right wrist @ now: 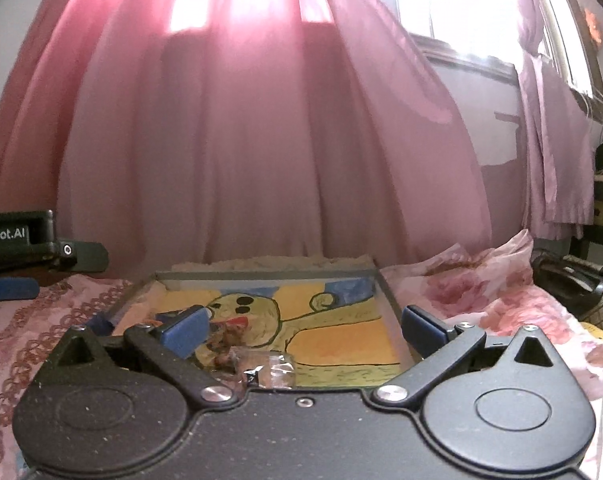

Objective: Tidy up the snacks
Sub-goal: 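Open both tools to drop the pouch and biscuit into the tray, then move both tools back toward the remaining snacks on the bedspread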

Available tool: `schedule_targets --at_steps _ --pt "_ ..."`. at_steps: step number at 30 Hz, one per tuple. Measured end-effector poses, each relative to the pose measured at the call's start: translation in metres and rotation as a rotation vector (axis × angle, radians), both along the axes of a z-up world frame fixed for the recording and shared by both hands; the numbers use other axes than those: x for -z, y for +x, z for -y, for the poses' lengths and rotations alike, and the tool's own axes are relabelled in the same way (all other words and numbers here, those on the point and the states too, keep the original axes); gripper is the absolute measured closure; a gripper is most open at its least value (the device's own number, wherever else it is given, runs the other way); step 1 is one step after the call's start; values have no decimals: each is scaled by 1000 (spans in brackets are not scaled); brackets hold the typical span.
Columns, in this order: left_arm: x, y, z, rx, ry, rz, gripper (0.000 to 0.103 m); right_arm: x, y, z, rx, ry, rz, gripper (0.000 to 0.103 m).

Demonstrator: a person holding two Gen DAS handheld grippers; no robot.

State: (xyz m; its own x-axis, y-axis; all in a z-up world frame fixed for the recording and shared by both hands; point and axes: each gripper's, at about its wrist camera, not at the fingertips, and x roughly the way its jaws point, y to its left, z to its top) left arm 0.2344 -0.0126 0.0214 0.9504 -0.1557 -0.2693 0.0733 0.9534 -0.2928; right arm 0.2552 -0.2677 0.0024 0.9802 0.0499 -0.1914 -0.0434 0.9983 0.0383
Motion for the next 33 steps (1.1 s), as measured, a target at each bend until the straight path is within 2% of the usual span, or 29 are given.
schedule_targets --at_steps 7,18,27,33 --pt "-5 -43 -4 -24 58 14 1 -10 -45 1 -12 5 10 1" --pt "2 -94 -18 -62 105 -57 1 -11 -102 -3 -37 -9 -19 1" --pt "9 -126 -35 -93 187 -169 1 -5 -135 -3 -54 -18 -90 1" --pt "16 -140 -41 -126 293 -271 1 4 -150 -10 -90 -24 -166 1"
